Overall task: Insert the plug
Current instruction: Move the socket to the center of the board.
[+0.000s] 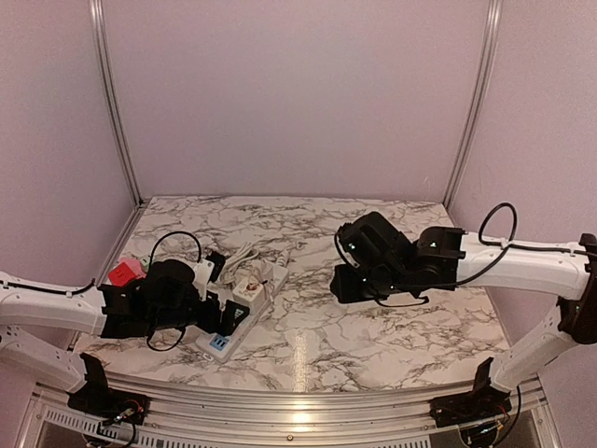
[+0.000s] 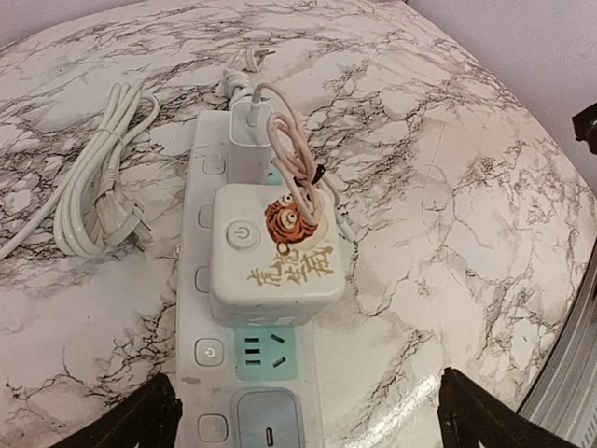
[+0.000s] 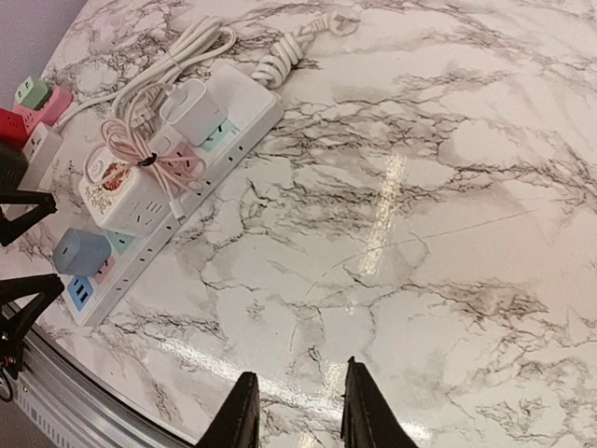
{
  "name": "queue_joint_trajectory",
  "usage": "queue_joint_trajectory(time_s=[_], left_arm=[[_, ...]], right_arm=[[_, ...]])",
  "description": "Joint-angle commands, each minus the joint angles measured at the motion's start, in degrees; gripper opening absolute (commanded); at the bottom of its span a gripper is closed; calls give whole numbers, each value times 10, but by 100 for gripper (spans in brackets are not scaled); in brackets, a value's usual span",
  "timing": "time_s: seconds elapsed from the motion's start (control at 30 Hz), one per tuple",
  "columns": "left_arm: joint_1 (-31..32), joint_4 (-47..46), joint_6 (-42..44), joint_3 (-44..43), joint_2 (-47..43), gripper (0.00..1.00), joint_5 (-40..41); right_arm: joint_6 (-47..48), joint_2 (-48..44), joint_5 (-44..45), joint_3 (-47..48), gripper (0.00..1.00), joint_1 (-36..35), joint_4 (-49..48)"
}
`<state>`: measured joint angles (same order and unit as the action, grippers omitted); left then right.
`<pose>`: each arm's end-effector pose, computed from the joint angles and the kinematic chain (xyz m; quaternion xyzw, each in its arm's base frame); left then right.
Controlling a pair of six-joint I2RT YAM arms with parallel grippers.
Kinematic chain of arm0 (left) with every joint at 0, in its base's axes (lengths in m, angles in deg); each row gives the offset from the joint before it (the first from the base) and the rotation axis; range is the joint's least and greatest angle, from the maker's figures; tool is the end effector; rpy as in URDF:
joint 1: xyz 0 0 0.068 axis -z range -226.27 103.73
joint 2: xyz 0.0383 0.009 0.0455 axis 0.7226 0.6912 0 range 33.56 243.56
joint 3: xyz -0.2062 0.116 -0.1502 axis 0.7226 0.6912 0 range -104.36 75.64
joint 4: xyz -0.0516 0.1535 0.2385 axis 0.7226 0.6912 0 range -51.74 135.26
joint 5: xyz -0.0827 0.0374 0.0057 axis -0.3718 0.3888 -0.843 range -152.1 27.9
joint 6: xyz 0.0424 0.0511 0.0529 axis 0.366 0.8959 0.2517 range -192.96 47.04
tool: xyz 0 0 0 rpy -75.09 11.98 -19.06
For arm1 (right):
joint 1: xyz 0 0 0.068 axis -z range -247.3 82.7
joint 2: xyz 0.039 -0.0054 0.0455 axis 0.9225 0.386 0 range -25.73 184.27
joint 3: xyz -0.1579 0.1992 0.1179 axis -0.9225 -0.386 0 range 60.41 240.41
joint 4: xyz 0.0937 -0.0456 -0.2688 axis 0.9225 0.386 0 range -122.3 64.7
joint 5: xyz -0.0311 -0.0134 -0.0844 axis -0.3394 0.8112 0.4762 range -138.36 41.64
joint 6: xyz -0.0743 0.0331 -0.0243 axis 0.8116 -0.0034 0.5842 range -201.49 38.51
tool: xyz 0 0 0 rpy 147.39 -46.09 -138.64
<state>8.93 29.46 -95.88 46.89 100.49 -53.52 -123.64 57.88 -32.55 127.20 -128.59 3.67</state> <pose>0.1771 -0.2353 0.1690 0.2031 0.8375 -0.2670 0.4315 0.1893 0.3035 0.2456 -0.1128 0.9329 0.1674 0.2981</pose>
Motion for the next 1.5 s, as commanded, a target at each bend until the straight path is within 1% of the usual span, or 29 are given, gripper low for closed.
queue_joint_trajectory(time_s=[0.0, 0.13, 0.2, 0.43, 0.57, 0.8, 0.87, 0.97, 1.07, 1.3, 1.47], left_arm=[[3, -13, 35, -43, 56, 99, 20], [3, -14, 52, -76, 102, 99, 29], [3, -11, 62, -92, 124, 99, 39], [0, 3, 88, -135, 172, 99, 72], [-7, 8, 97, -144, 188, 98, 82], [-22, 16, 97, -158, 228, 89, 81], [-27, 14, 93, -158, 233, 82, 80], [-32, 12, 91, -156, 231, 68, 82], [-34, 20, 86, -150, 219, 59, 91], [-52, 60, 38, -105, 162, 57, 138], [-77, 74, 23, -66, 127, 56, 173]], right_arm=[[-49, -70, 37, -51, 26, -2, 27], [-67, -126, 39, -95, 26, -2, 22], [-75, -138, 34, -109, 26, -3, 19], [-81, -151, 23, -131, 26, -3, 9], [-83, -156, 18, -142, 26, -2, 3], [-88, -163, 12, -163, 26, -3, -13], [-87, -162, 9, -167, 26, -2, -19], [-87, -159, 8, -169, 26, -3, -24], [-86, -154, 7, -169, 26, -3, -26], [-86, -147, 2, -177, 26, -3, -41], [-86, -136, -9, -183, 26, -3, -59]])
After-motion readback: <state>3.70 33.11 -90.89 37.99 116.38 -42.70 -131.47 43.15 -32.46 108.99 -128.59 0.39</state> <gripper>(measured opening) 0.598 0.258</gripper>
